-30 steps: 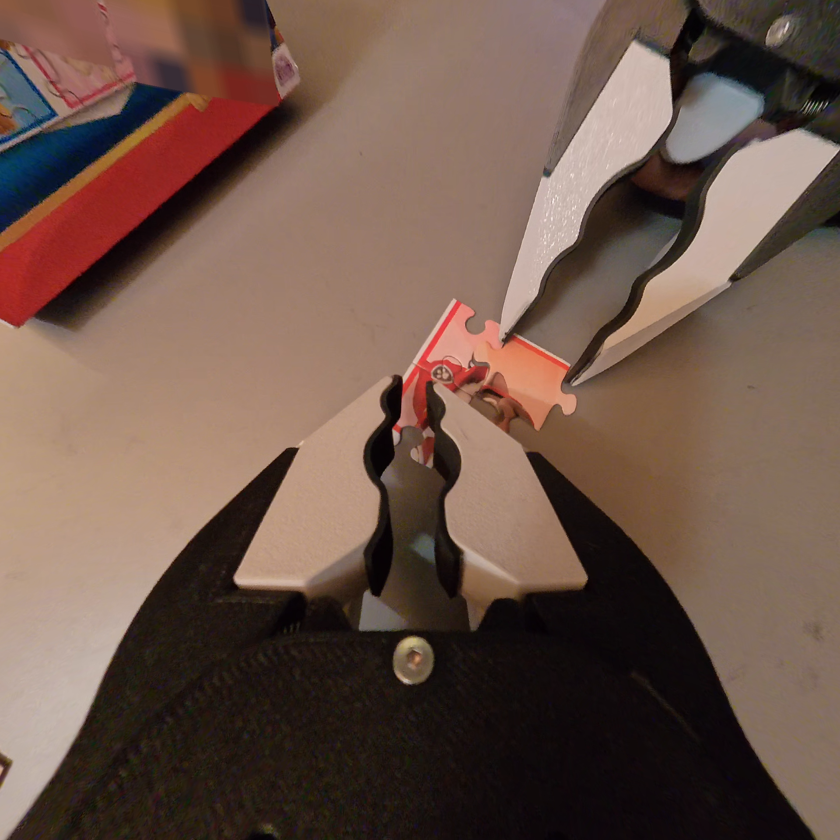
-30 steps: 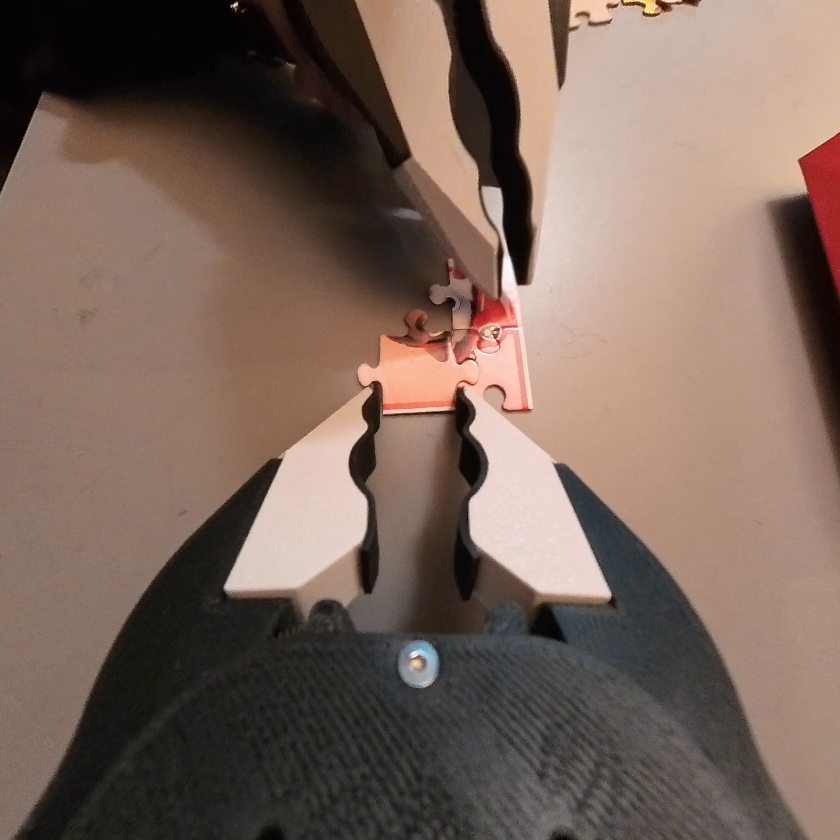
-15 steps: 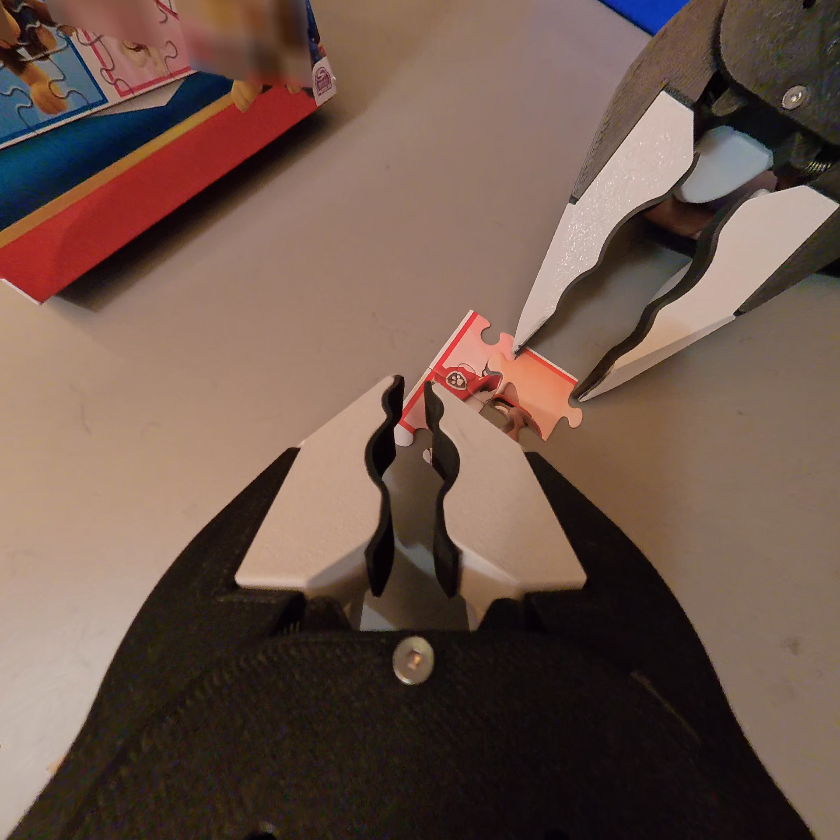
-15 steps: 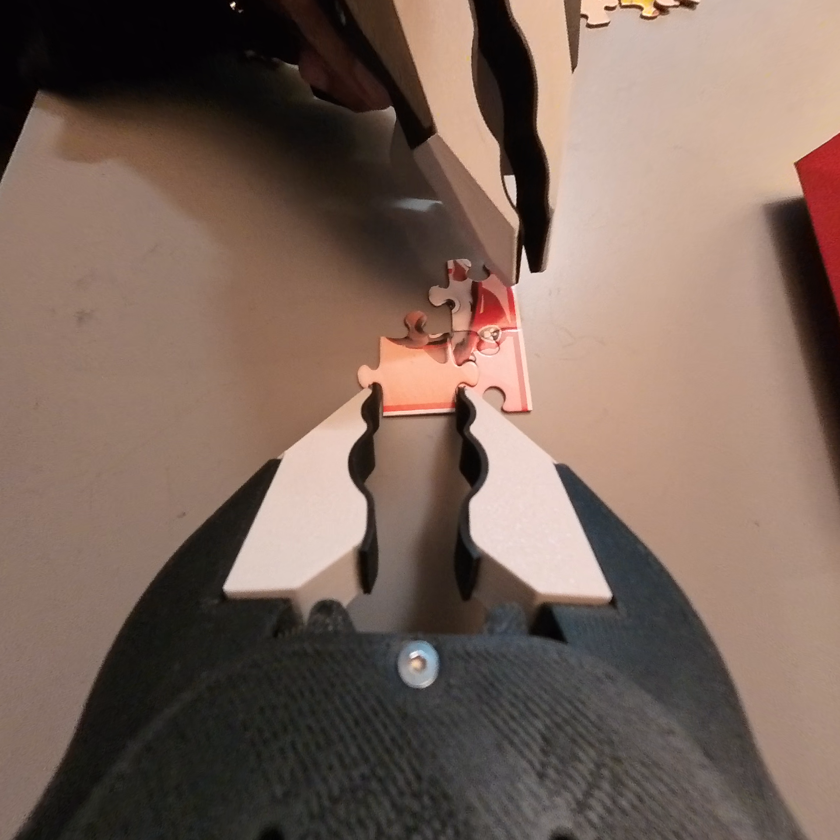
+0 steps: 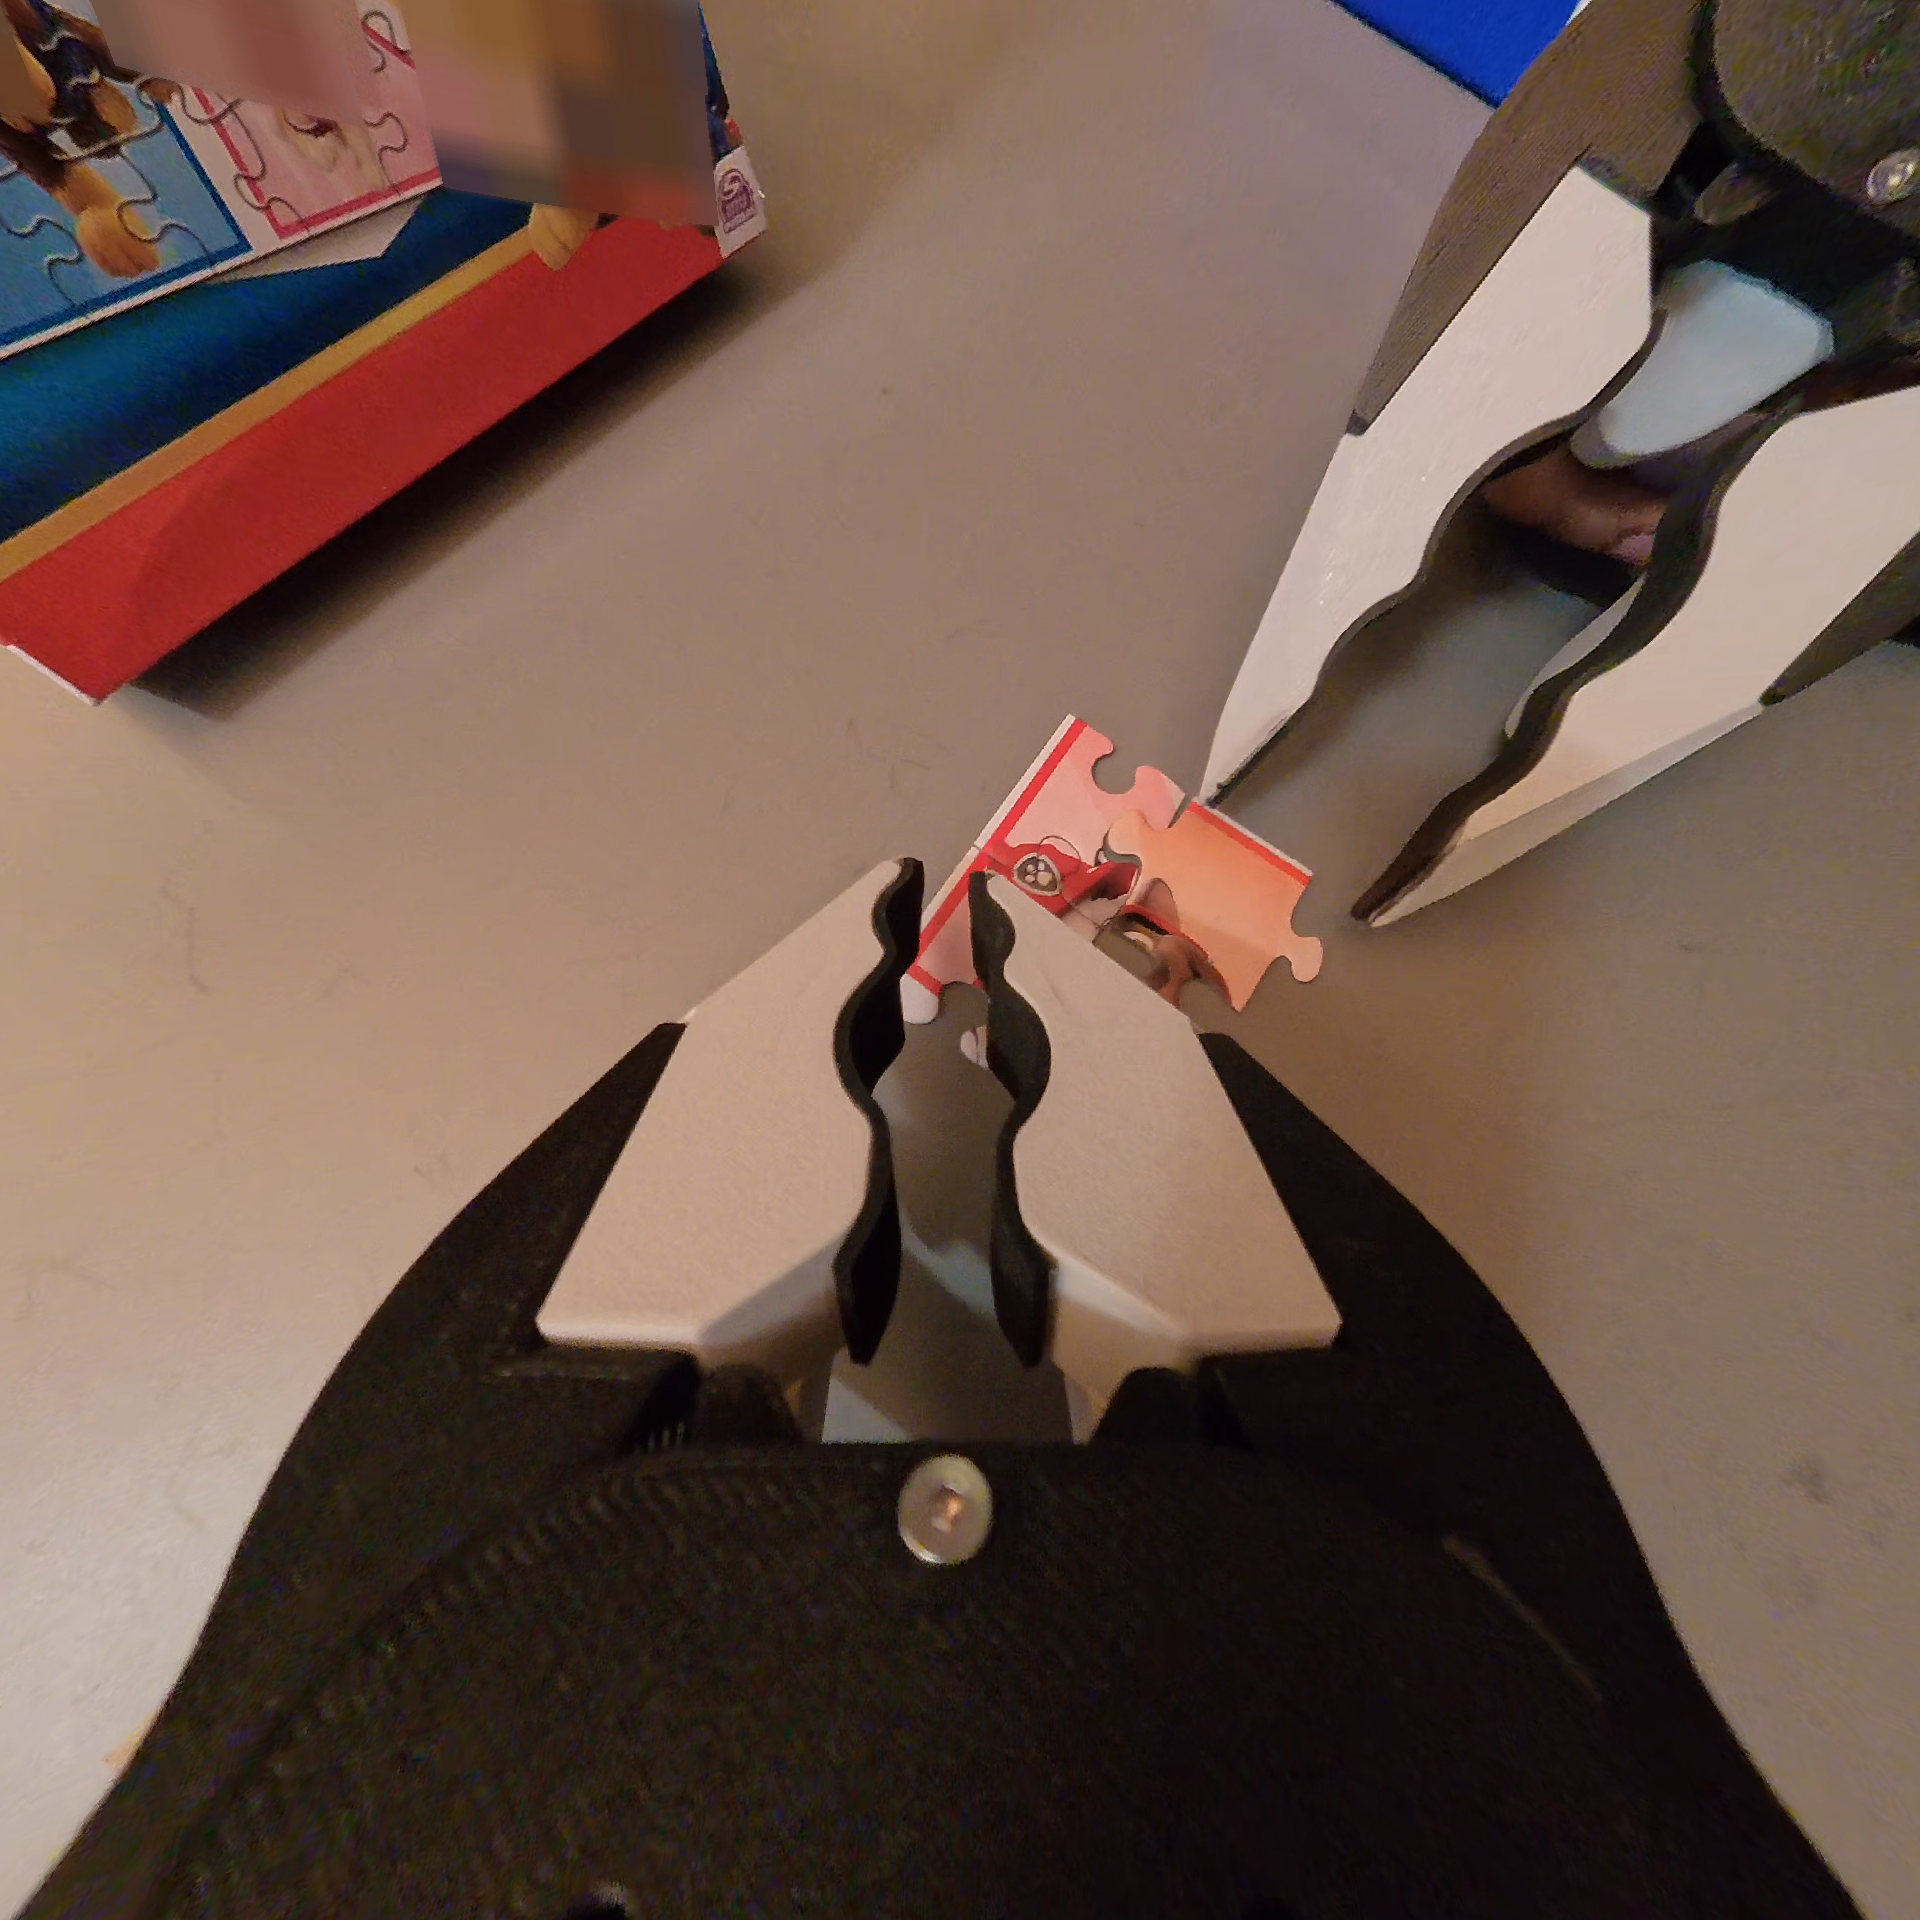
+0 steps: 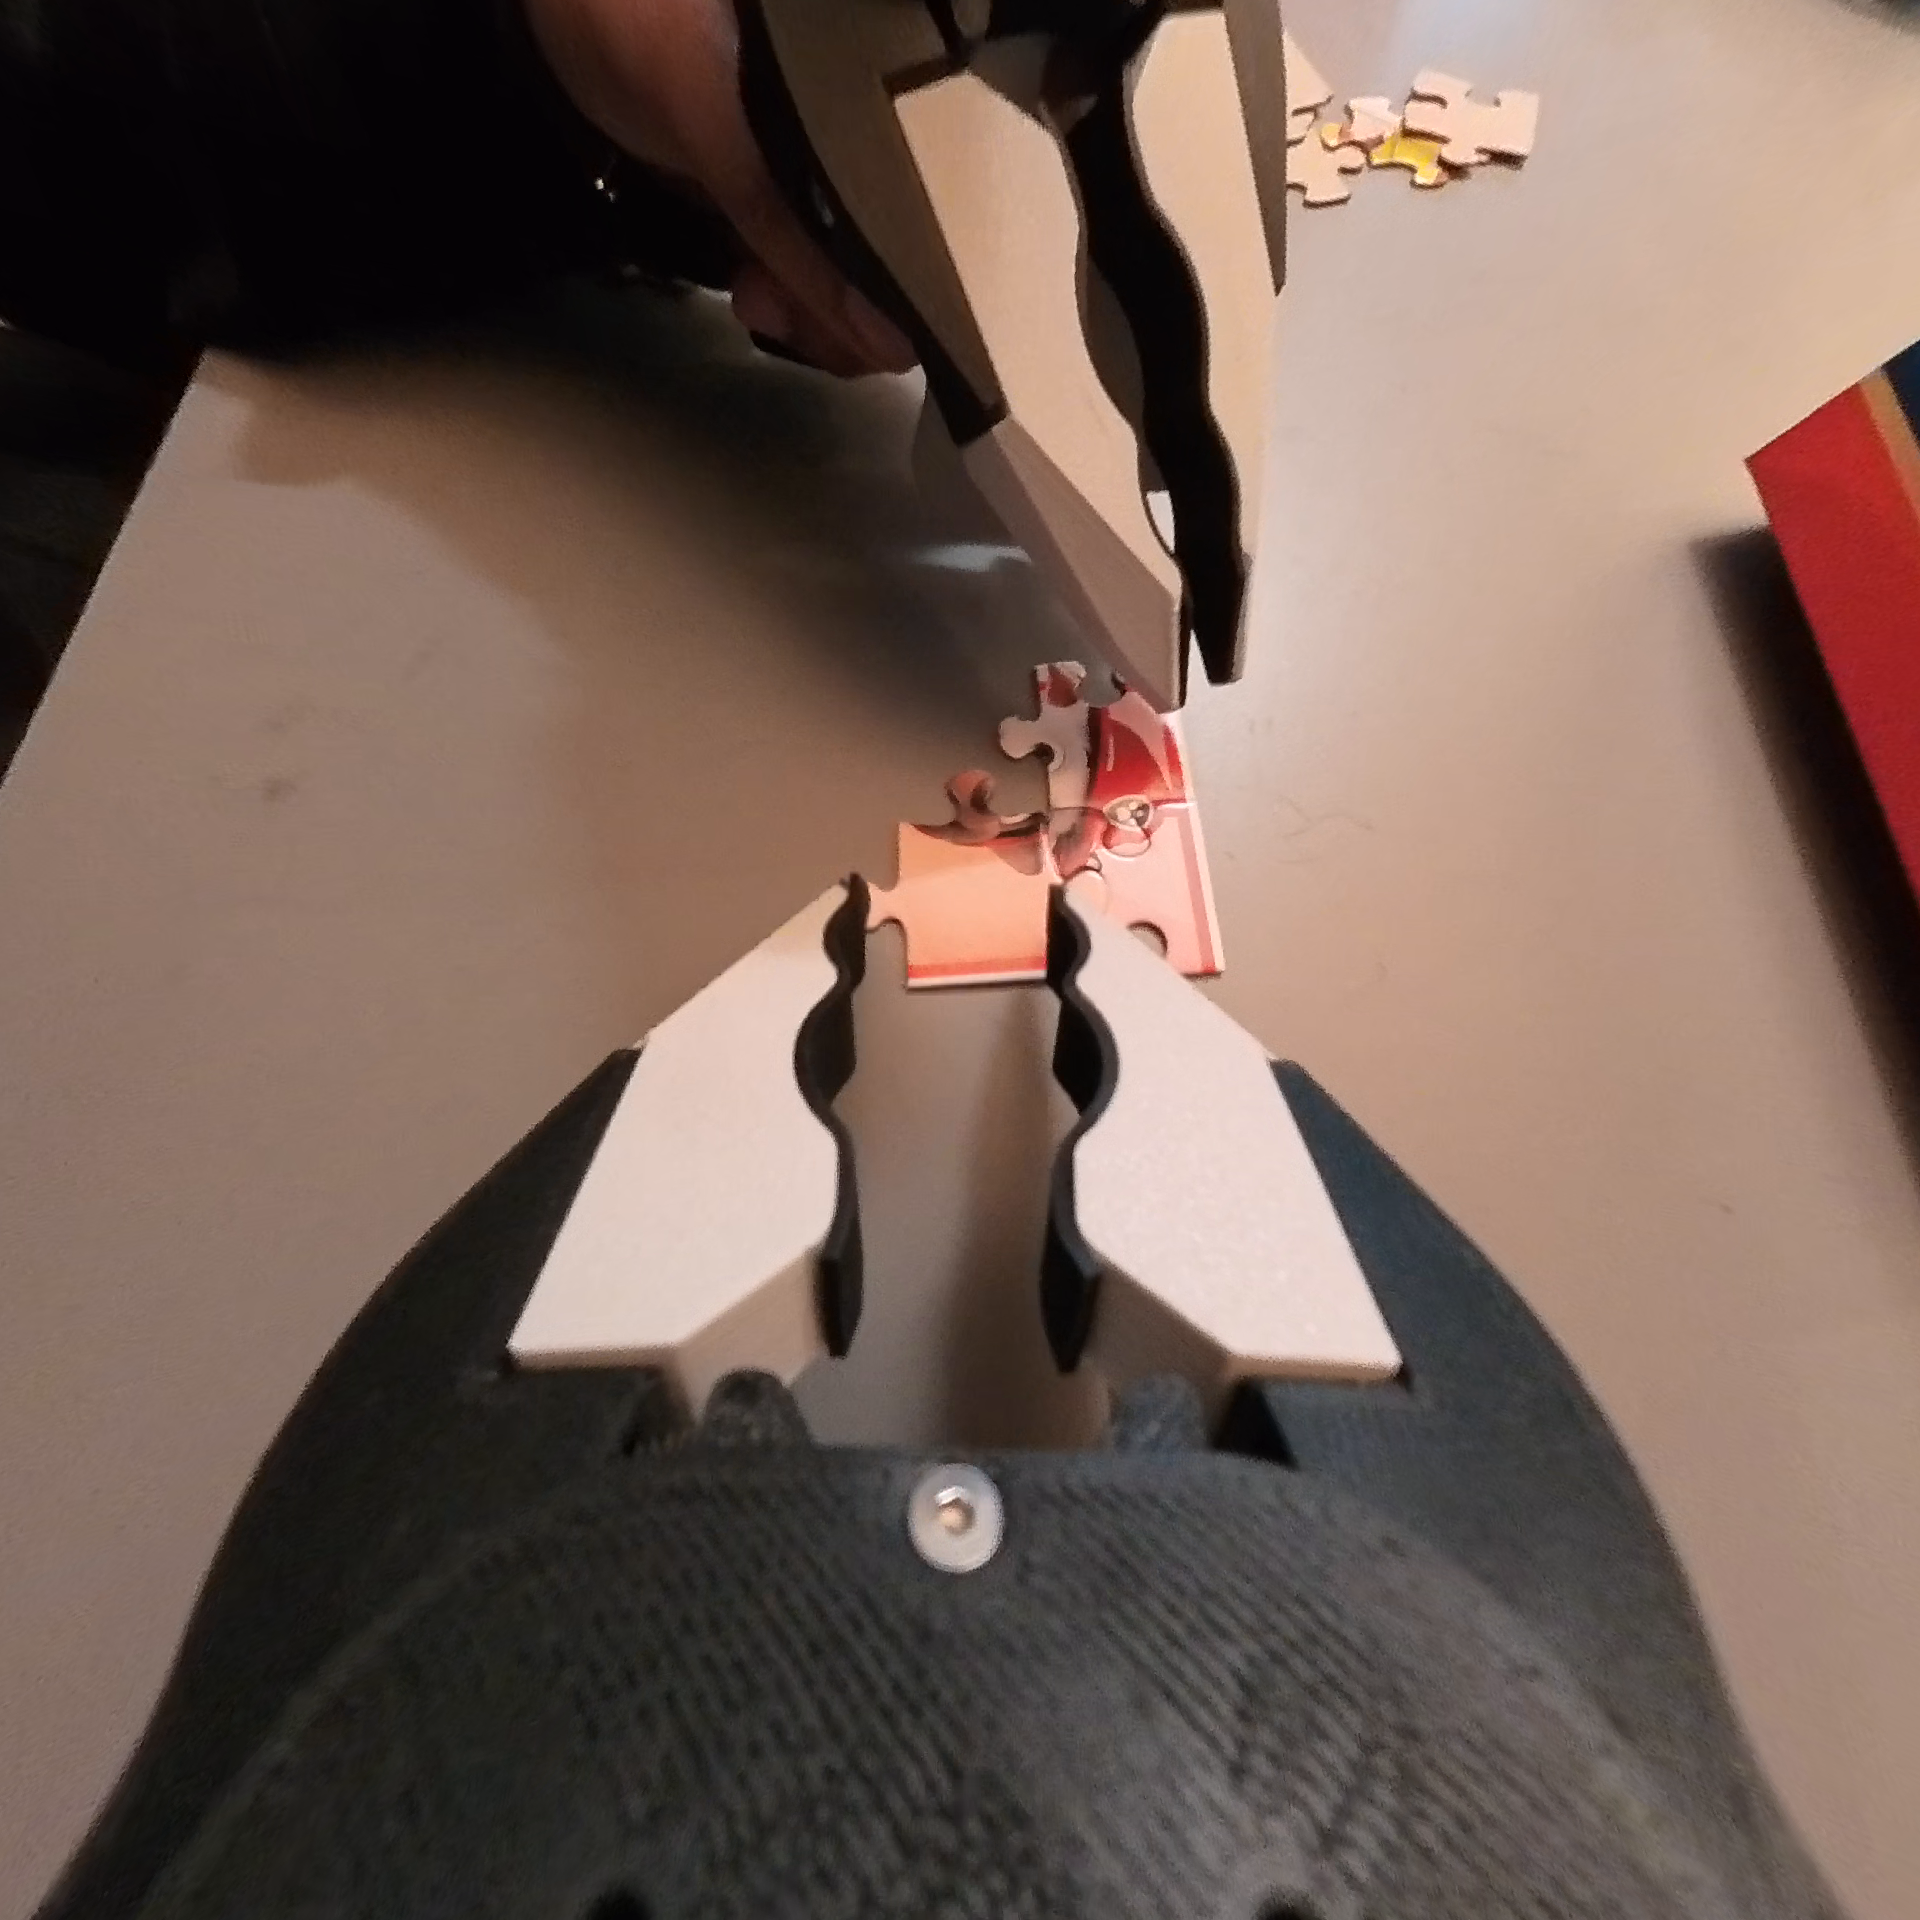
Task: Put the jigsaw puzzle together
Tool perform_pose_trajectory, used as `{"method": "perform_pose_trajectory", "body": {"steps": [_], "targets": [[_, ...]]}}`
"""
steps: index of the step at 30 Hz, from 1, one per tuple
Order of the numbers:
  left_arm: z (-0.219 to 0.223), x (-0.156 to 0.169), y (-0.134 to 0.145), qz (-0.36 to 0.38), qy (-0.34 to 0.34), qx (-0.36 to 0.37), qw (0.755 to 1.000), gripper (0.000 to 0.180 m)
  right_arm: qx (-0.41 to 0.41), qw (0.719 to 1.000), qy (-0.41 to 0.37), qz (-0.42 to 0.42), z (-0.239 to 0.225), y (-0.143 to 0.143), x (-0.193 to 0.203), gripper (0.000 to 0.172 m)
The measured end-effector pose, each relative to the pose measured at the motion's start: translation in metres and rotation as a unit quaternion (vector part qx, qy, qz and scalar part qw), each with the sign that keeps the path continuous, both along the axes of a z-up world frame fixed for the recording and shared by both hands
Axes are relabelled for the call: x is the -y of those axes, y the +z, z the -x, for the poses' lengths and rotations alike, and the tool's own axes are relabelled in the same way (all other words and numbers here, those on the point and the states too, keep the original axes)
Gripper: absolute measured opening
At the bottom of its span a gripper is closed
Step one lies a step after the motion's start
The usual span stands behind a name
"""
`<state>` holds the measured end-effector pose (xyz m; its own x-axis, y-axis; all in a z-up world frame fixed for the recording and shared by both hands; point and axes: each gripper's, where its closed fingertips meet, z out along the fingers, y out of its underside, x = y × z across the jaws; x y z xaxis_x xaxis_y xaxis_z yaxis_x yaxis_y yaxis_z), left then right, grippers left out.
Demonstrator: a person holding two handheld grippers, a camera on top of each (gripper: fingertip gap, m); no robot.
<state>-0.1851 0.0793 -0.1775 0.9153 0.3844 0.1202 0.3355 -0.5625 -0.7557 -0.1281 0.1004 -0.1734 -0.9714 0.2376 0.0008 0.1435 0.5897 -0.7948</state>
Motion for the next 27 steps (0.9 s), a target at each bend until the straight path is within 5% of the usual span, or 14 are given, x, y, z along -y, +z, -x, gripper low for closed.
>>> {"method": "perform_pose_trajectory", "body": {"steps": [27], "targets": [[-0.0052,-0.0027,-0.0023,0.002,-0.009,-0.001,1.000,0.006,-0.016,0.999,-0.036,0.024,0.0056,0.0045,0.0012,0.047]]}}
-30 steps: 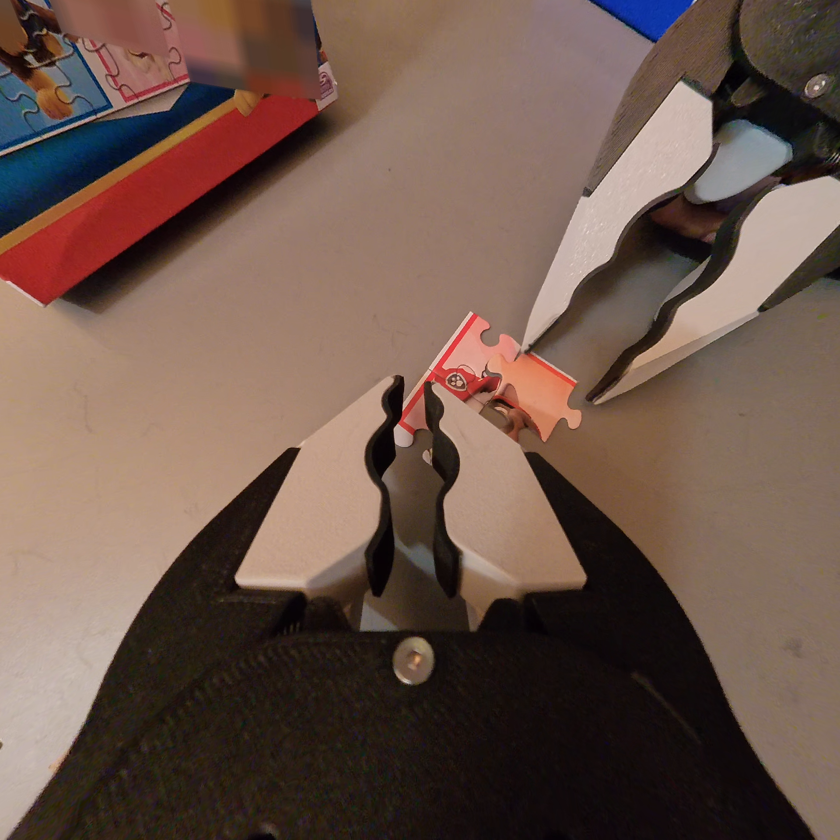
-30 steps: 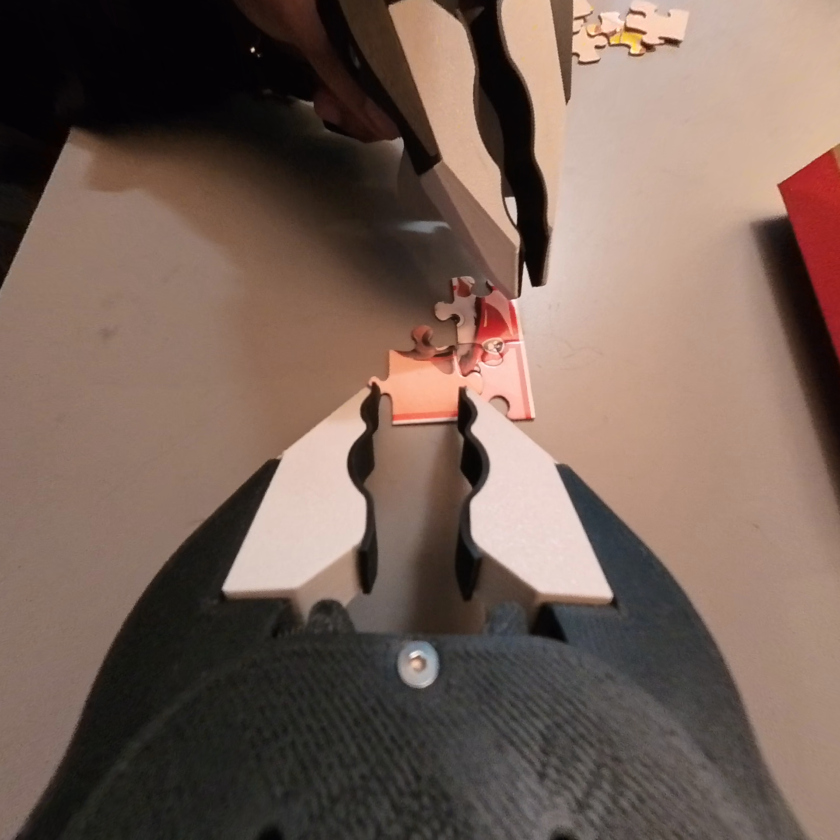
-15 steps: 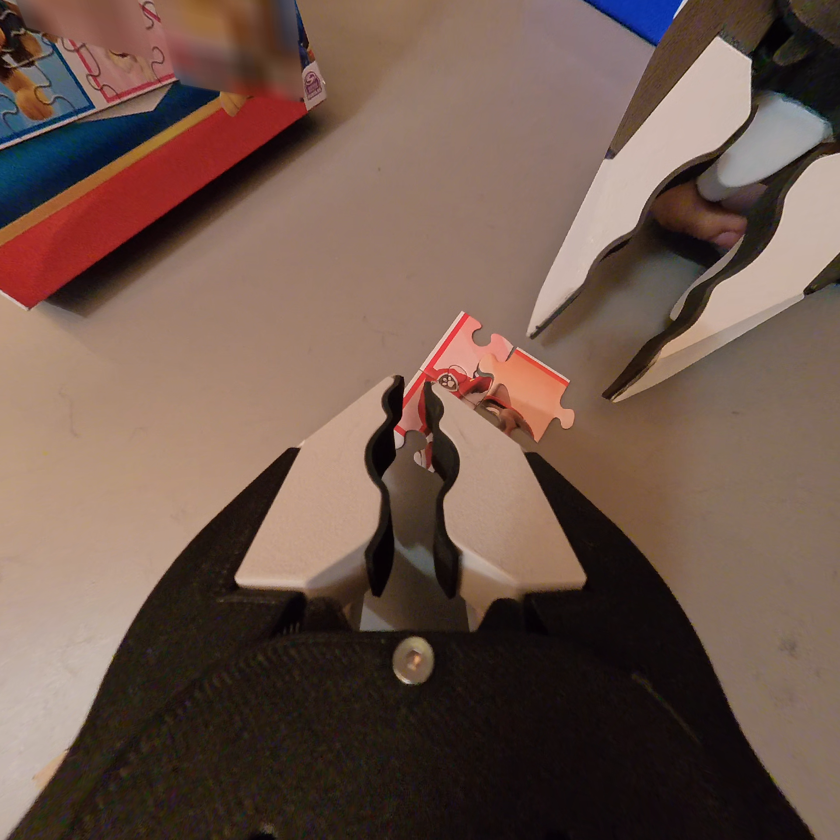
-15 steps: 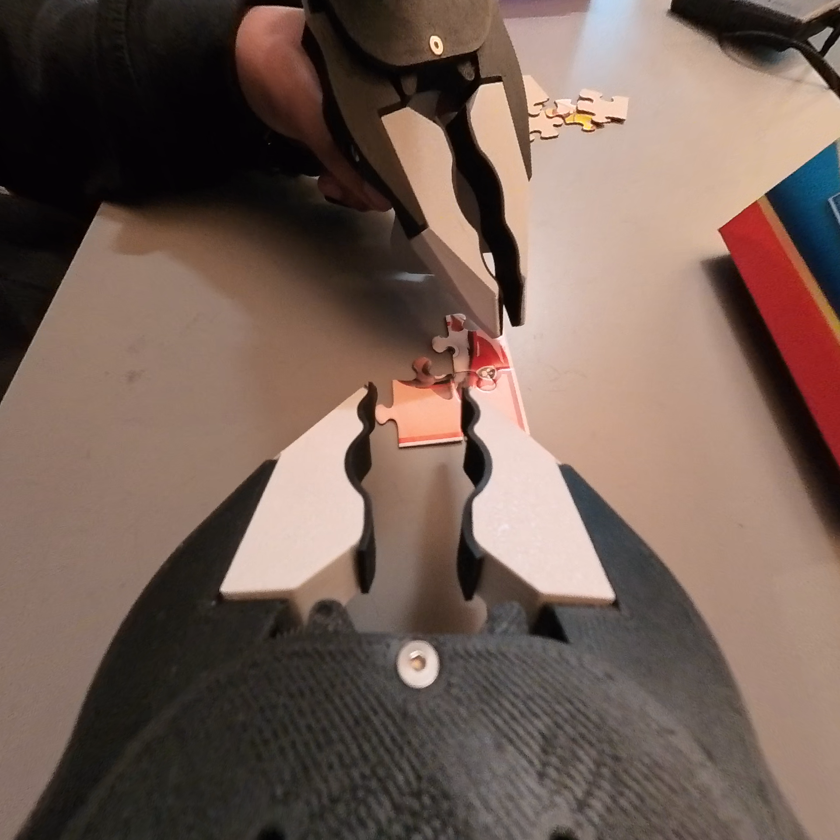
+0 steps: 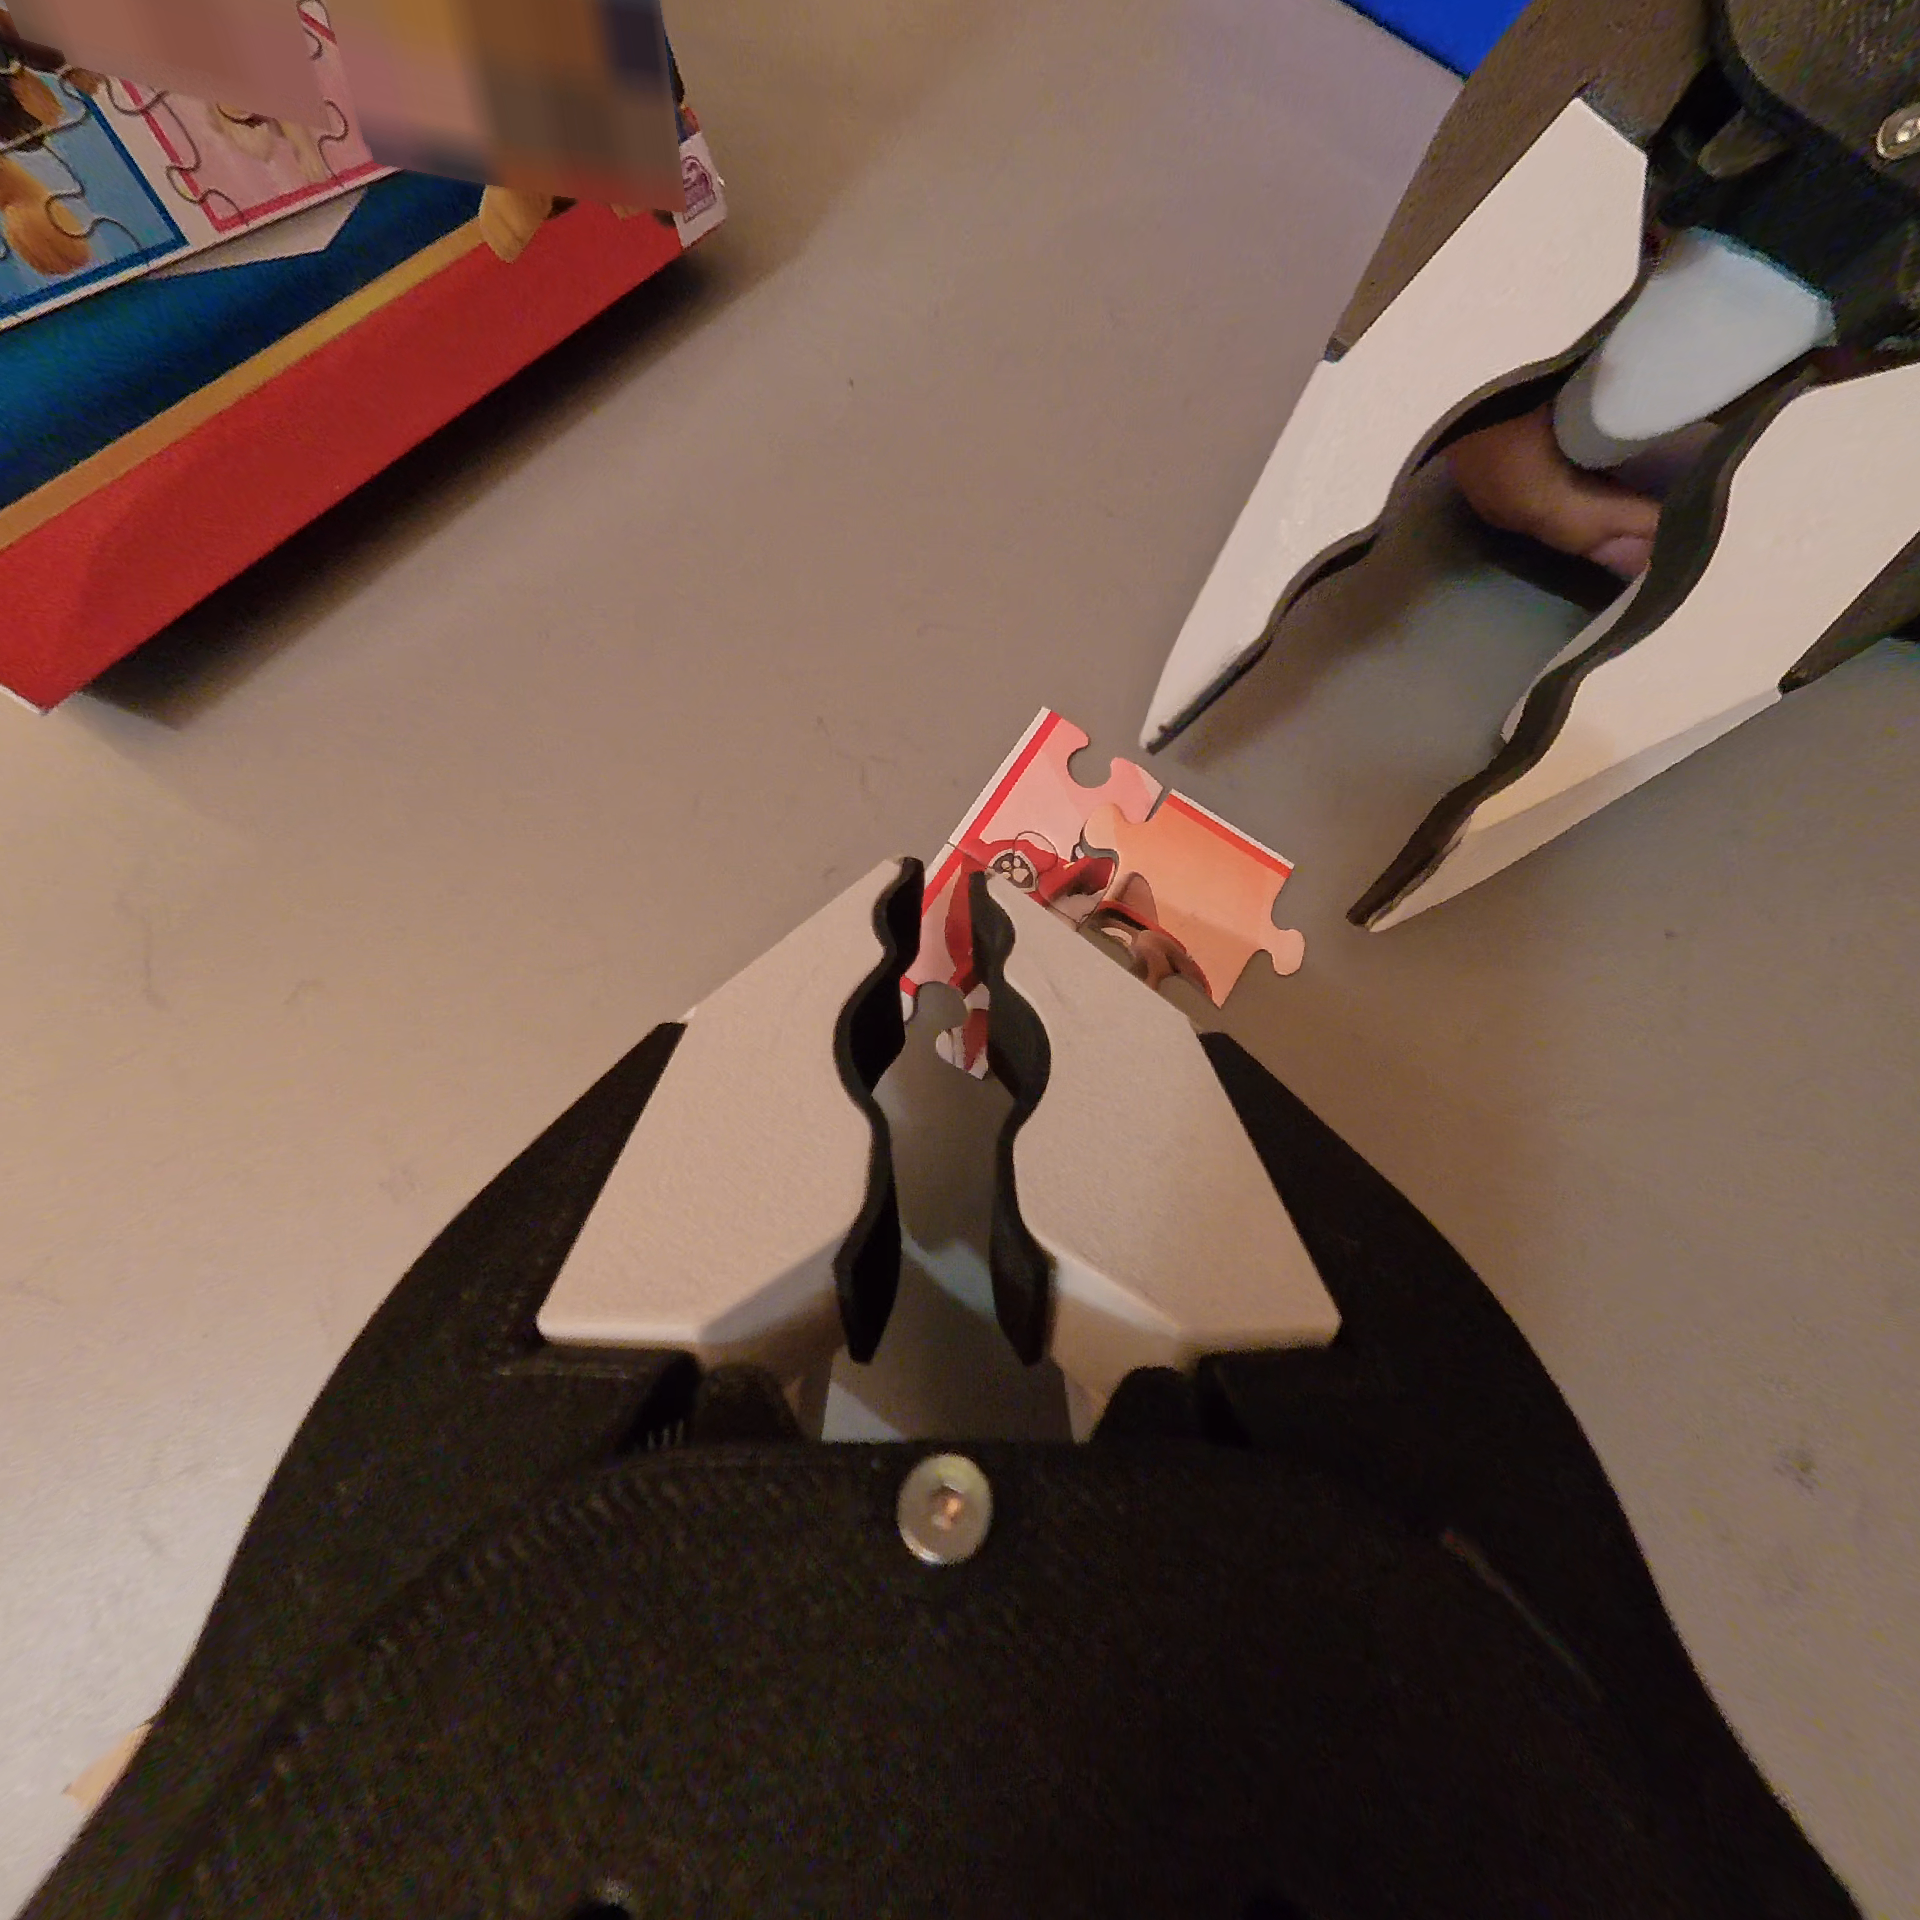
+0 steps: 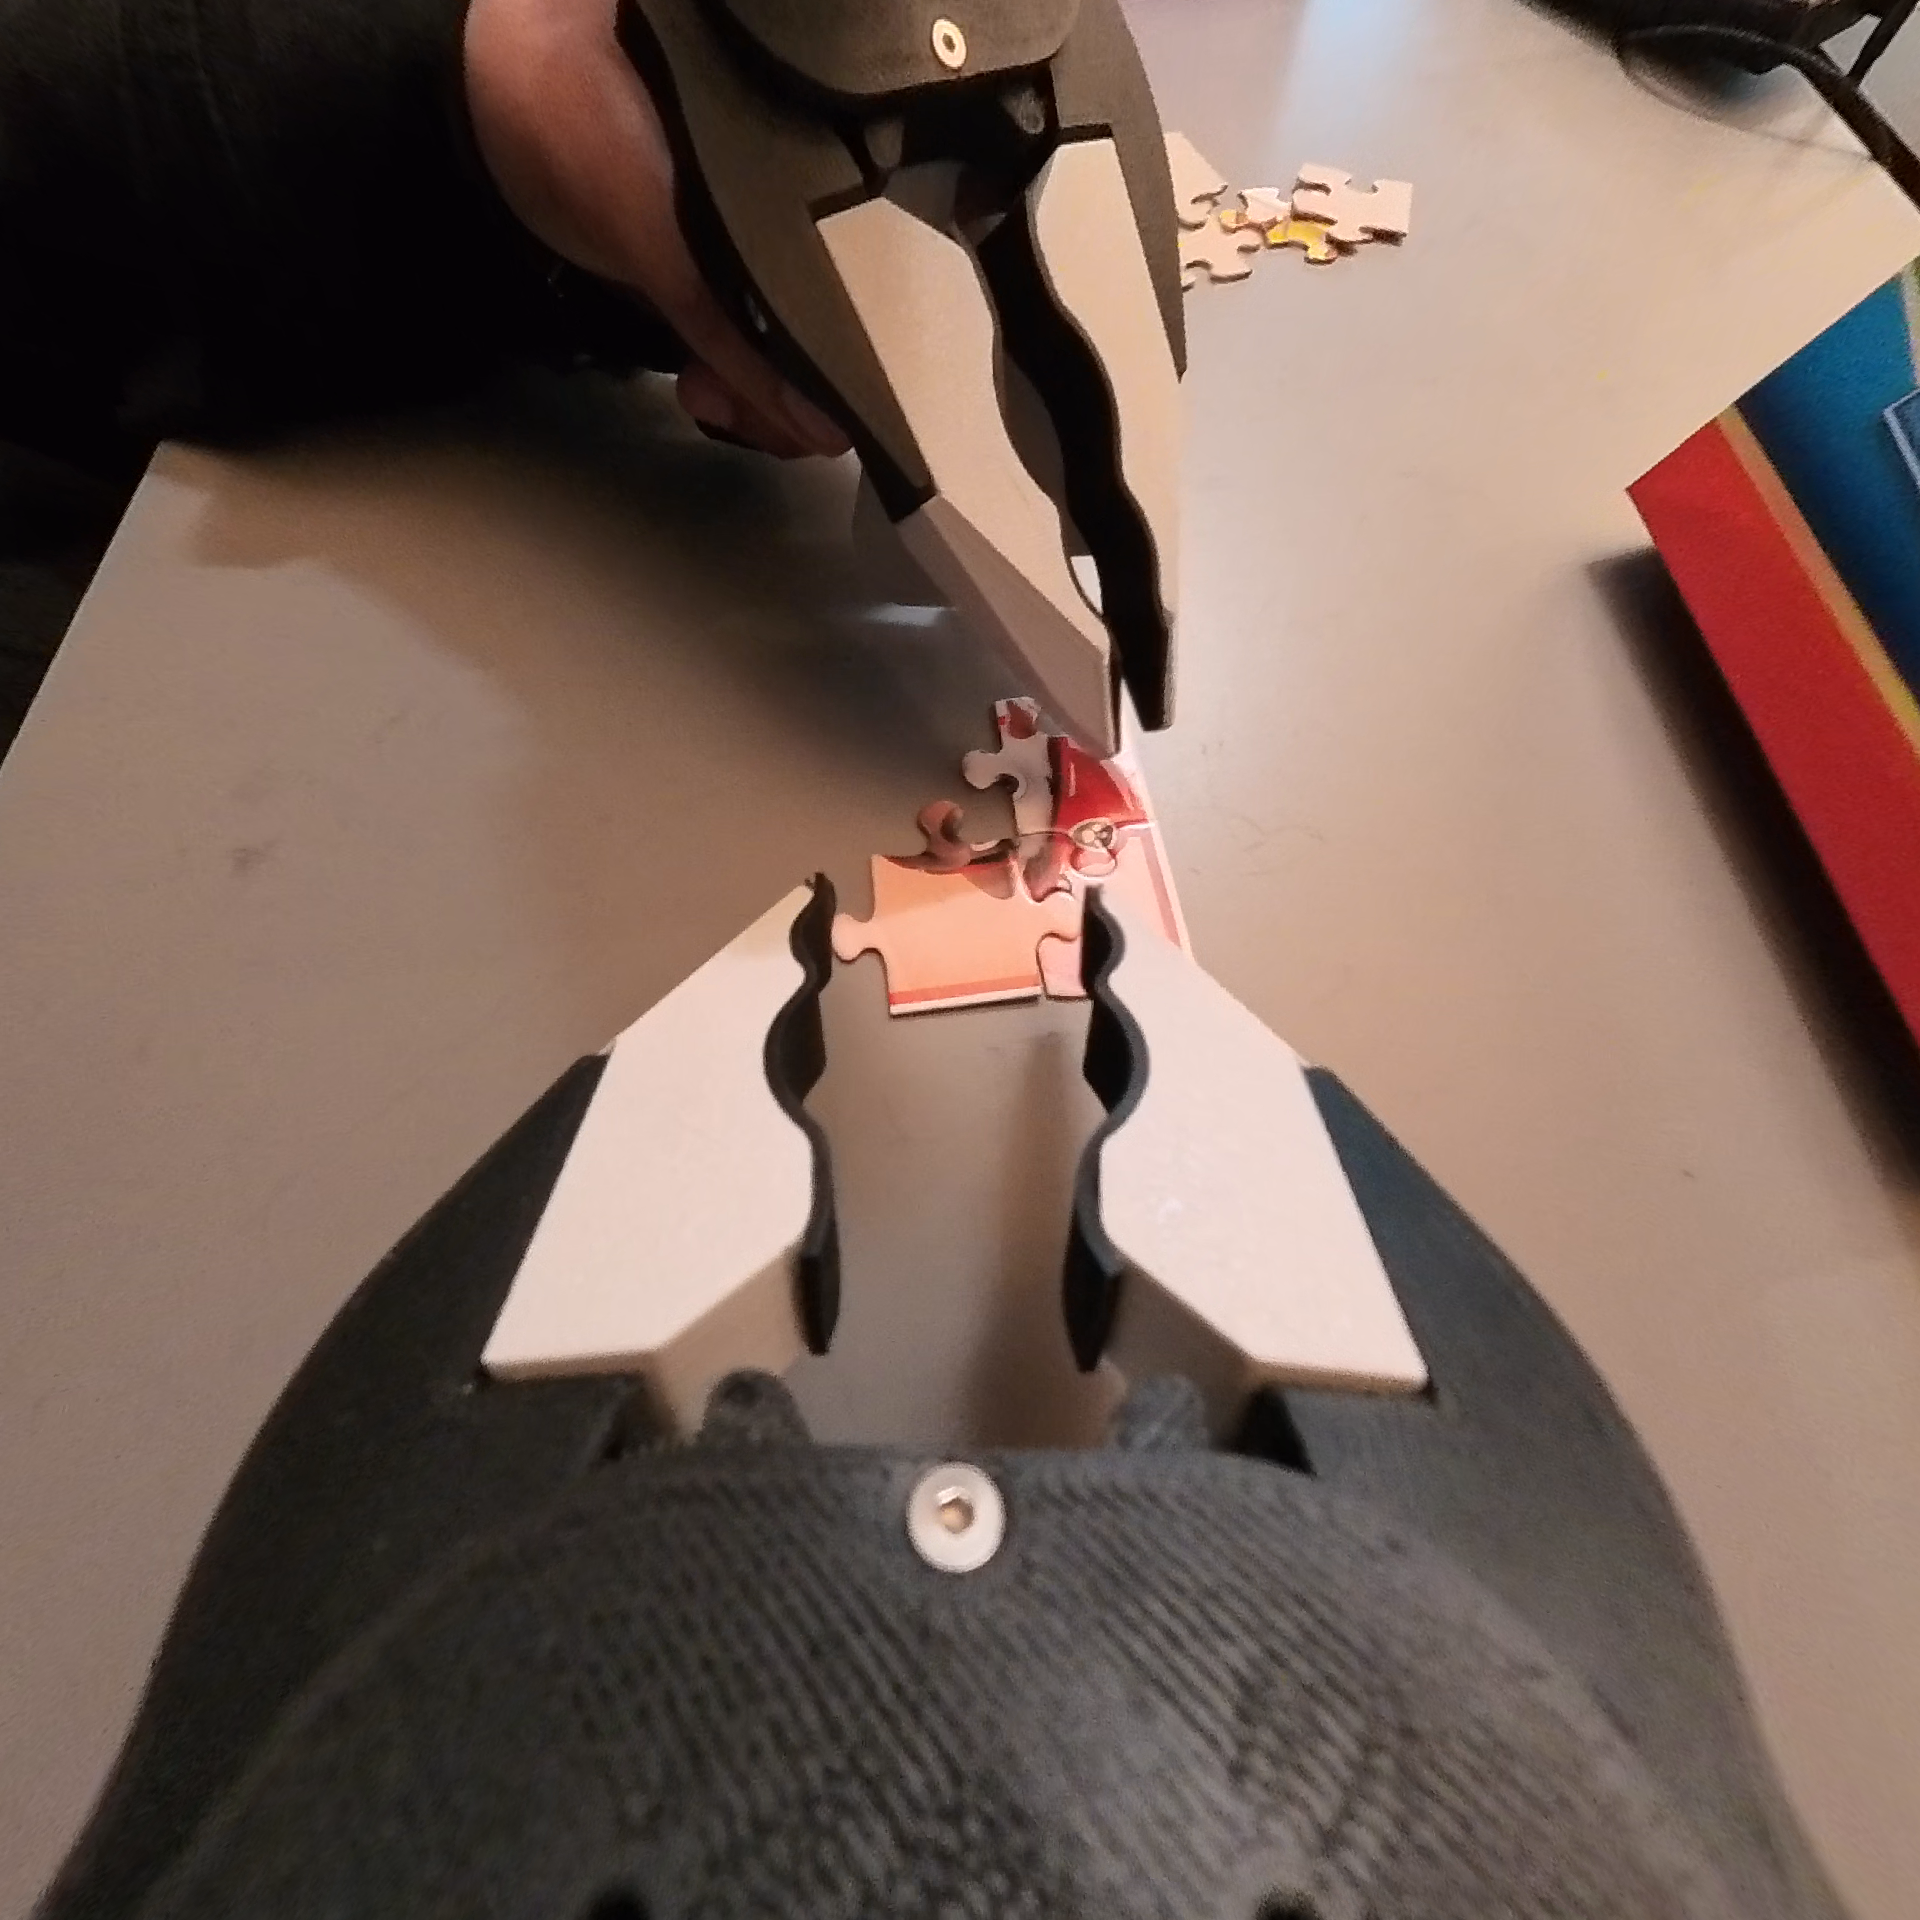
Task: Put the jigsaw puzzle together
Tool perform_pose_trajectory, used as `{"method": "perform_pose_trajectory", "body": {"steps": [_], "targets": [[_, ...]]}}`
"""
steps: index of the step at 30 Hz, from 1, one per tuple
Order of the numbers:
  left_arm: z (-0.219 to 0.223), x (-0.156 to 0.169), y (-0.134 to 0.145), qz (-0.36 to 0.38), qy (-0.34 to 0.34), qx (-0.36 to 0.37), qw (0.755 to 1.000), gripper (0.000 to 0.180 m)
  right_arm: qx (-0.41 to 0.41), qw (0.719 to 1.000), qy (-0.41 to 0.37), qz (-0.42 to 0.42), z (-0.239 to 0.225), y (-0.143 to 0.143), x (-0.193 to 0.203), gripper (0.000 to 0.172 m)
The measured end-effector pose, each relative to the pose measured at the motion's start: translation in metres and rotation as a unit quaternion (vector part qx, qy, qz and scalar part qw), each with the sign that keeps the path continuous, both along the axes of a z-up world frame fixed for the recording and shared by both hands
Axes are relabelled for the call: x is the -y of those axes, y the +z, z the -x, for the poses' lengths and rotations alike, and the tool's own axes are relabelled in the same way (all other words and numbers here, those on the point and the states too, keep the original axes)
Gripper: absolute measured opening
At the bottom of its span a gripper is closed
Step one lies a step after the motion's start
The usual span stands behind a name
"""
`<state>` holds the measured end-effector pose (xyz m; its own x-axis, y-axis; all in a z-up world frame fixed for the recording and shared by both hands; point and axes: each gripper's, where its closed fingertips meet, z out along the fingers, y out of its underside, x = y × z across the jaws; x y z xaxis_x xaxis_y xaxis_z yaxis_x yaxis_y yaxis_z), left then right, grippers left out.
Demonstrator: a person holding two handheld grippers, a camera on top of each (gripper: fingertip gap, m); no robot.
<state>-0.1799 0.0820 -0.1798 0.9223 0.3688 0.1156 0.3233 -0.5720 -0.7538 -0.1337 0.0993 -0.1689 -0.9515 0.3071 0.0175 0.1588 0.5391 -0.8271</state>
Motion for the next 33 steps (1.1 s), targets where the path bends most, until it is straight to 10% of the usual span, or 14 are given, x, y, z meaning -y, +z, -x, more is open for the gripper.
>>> {"method": "perform_pose_trajectory", "body": {"steps": [33], "targets": [[-0.010,-0.002,-0.012,0.024,-0.019,0.020,0.999,0.005,0.052,0.997,0.031,-0.051,-0.022,-0.021,0.001,0.041]]}}
